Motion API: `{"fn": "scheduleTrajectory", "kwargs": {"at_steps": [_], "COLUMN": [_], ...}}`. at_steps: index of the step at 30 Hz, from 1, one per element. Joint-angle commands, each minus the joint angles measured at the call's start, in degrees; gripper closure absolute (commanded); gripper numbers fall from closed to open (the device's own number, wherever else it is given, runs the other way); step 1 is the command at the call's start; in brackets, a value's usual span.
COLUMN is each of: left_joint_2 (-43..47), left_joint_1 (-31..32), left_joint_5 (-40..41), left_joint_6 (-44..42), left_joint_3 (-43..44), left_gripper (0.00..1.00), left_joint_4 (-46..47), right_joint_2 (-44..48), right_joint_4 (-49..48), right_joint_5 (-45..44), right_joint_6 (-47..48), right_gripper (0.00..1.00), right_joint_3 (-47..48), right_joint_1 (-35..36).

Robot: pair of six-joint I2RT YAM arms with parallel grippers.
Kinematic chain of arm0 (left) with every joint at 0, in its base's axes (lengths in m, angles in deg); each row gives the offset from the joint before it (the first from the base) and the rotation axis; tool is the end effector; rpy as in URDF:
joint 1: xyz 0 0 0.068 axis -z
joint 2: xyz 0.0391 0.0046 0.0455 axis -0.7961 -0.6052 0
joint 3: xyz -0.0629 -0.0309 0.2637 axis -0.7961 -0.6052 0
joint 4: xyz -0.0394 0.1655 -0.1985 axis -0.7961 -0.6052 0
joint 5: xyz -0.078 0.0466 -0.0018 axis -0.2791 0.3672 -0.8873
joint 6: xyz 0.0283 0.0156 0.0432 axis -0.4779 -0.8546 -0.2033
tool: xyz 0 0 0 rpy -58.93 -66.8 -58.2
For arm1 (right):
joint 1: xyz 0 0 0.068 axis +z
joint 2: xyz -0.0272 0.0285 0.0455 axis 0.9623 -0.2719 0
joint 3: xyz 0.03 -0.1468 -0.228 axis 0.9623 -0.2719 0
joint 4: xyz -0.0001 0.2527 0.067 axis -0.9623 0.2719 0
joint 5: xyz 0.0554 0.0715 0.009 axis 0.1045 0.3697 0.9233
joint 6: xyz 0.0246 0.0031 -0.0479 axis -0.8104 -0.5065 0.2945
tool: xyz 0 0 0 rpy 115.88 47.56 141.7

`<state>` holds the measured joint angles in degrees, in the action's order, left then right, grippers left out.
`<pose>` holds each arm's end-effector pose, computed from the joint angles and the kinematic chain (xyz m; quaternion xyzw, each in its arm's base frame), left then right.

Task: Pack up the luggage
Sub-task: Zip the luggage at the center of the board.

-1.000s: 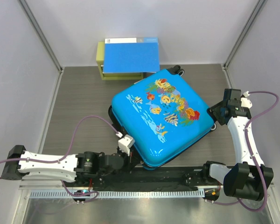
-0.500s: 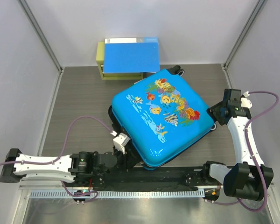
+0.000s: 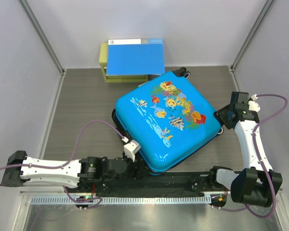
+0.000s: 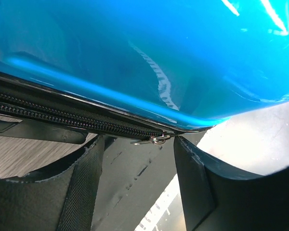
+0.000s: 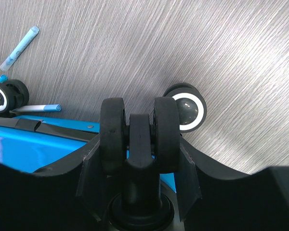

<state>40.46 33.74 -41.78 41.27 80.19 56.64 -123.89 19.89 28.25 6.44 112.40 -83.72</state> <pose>0.0244 -0.1801 0.2189 0.2040 0.8315 -0.3815 0.3485 0.2165 -0.0434 0.2803 0.4824 0.8144 0.0098 0.3224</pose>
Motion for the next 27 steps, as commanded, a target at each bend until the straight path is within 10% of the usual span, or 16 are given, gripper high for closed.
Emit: {"fn": "scheduleTrajectory", "kwargs": {"at_steps": [1, 27], "left_joint_2": [0.1, -1.2], "left_joint_1": [0.0, -0.1], "left_joint_5": [1.5, 0.2], "left_joint_6": [-0.3, -11.4], "left_joint_3": [-0.6, -3.1], "left_gripper": [0.39, 0.37], "left_joint_4": [4.5, 16.0], "right_joint_2": [-2.6, 0.1], "right_joint_4": [8.9, 9.8], "right_joint_5": [5.6, 4.8], "right_joint_6": [5.6, 6.6], "right_gripper": [0.99, 0.99], "right_joint_3": [-3.8, -5.9], "right_joint_1": [2.1, 1.6]}}
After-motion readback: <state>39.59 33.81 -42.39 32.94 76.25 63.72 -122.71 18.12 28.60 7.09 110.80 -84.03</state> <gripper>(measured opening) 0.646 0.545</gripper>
